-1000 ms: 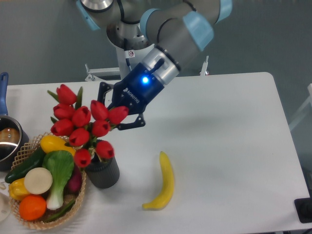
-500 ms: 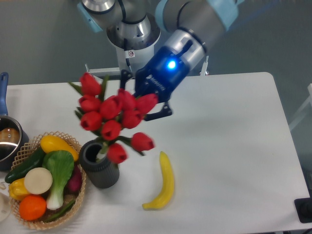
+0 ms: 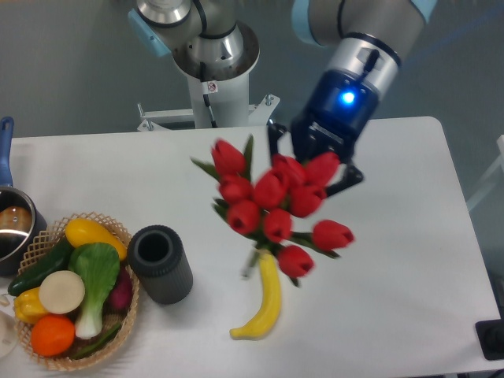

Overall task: Pick up the flowers from the vase
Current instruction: 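Carry the tulip bunch away from the vase toward the banana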

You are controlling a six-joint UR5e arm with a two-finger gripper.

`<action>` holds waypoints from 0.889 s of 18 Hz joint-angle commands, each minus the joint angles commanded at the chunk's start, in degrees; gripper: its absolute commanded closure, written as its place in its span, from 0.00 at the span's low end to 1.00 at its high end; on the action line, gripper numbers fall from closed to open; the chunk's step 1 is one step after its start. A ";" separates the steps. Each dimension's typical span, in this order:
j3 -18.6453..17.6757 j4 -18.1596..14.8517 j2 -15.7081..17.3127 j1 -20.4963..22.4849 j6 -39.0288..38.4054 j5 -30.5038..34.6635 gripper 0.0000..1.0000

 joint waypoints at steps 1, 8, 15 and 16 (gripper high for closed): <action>0.17 -0.09 -0.70 0.35 1.67 1.49 1.00; -0.70 -1.40 -2.11 0.53 11.18 20.65 1.00; 5.45 -13.18 -8.17 -0.34 20.49 37.26 1.00; 5.45 -13.27 -9.05 -1.04 20.59 39.28 1.00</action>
